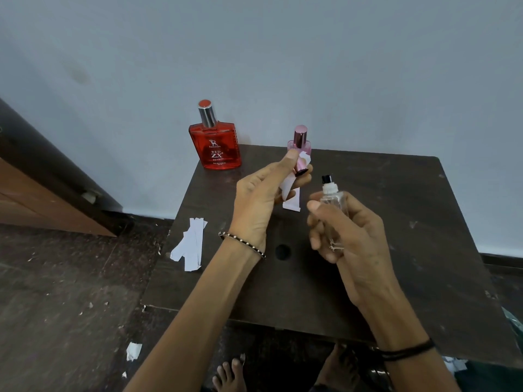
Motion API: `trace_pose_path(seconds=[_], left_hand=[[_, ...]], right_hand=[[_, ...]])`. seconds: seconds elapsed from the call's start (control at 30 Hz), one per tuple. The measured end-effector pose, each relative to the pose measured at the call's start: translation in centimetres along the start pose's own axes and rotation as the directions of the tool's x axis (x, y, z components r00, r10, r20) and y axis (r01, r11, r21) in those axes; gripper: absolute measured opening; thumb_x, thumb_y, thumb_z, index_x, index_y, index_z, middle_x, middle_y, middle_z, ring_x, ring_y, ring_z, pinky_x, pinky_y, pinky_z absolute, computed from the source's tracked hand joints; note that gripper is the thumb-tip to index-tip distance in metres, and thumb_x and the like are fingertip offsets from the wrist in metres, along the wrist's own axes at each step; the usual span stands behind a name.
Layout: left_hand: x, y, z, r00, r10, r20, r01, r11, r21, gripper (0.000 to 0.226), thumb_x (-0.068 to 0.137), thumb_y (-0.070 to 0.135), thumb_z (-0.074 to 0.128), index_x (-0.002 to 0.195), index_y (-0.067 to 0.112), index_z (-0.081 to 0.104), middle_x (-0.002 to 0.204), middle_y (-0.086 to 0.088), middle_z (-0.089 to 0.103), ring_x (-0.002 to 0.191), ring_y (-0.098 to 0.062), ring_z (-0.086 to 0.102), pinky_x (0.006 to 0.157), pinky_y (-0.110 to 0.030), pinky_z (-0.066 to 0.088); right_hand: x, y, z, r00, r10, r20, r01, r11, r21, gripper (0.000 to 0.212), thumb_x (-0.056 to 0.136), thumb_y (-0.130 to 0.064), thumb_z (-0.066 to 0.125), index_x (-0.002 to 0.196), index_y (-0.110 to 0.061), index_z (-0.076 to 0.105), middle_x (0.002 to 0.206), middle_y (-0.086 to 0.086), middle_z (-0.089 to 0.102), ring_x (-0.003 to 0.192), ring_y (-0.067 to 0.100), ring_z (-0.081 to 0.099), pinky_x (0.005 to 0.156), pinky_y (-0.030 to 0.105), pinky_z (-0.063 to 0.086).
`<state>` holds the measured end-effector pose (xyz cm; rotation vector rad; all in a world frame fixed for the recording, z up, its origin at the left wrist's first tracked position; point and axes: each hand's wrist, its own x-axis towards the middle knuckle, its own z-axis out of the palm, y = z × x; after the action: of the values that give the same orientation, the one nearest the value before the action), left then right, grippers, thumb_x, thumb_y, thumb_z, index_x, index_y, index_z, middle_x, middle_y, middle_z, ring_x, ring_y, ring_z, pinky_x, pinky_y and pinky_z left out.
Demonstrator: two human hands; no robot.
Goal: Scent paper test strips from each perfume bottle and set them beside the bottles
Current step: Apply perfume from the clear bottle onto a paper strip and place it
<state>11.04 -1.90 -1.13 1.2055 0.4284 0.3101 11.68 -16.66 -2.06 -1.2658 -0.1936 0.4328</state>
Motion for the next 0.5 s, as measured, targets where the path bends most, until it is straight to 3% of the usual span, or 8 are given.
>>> trace_pose_path(seconds=[0.13, 0.2, 0.37, 0.5], left_hand=[[-0.5, -0.1, 0.7, 0.997, -0.06, 0.051, 0.064, 0.996, -0.068, 0.036, 0.092, 0.032, 0.068, 0.113, 0.004, 0.075, 0.107, -0.014, 0.078, 0.104, -0.026, 0.074, 0.083, -0.028, 0.06], [-0.7, -0.2, 1.0, 0.996, -0.074, 0.058, 0.078, 0.995, -0.057, 0.036, 0.092, 0.034, 0.067, 0.113, 0.006, 0.075, 0.108, -0.013, 0.078, 0.105, -0.025, 0.073, 0.087, -0.031, 0.059], [-0.9, -0.3, 1.4, 0.993, -0.105, 0.048, 0.106, 0.994, -0.031, 0.037, 0.09, 0.036, 0.068, 0.114, 0.008, 0.075, 0.111, -0.014, 0.077, 0.111, -0.031, 0.07, 0.106, -0.052, 0.048], [-1.0, -0.2, 1.2, 0.989, -0.123, 0.079, 0.128, 0.99, -0.056, 0.039, 0.094, 0.035, 0.064, 0.12, 0.007, 0.072, 0.117, -0.015, 0.074, 0.115, -0.029, 0.068, 0.105, -0.048, 0.049]], right_hand=[[0.1, 0.4, 0.3, 0.998, -0.04, -0.051, 0.039, 0.999, -0.034, 0.02, 0.085, -0.024, 0.08, 0.101, -0.013, 0.073, 0.067, 0.0, 0.067, 0.049, 0.005, 0.054, 0.038, 0.015, 0.039], [0.2, 0.5, 0.5, 0.996, -0.058, -0.075, 0.055, 0.998, -0.036, 0.031, 0.083, -0.029, 0.081, 0.108, -0.011, 0.071, 0.075, 0.0, 0.071, 0.055, 0.004, 0.059, 0.041, 0.015, 0.042], [0.3, 0.6, 0.6, 0.99, -0.074, -0.123, 0.069, 0.997, -0.047, 0.036, 0.081, -0.029, 0.082, 0.108, -0.01, 0.068, 0.088, 0.007, 0.076, 0.059, 0.006, 0.063, 0.044, 0.014, 0.045], [0.4, 0.6, 0.1, 0.988, -0.037, -0.147, 0.031, 0.999, -0.043, 0.028, 0.075, -0.031, 0.085, 0.098, -0.022, 0.07, 0.085, 0.011, 0.072, 0.058, 0.006, 0.06, 0.046, 0.013, 0.046]])
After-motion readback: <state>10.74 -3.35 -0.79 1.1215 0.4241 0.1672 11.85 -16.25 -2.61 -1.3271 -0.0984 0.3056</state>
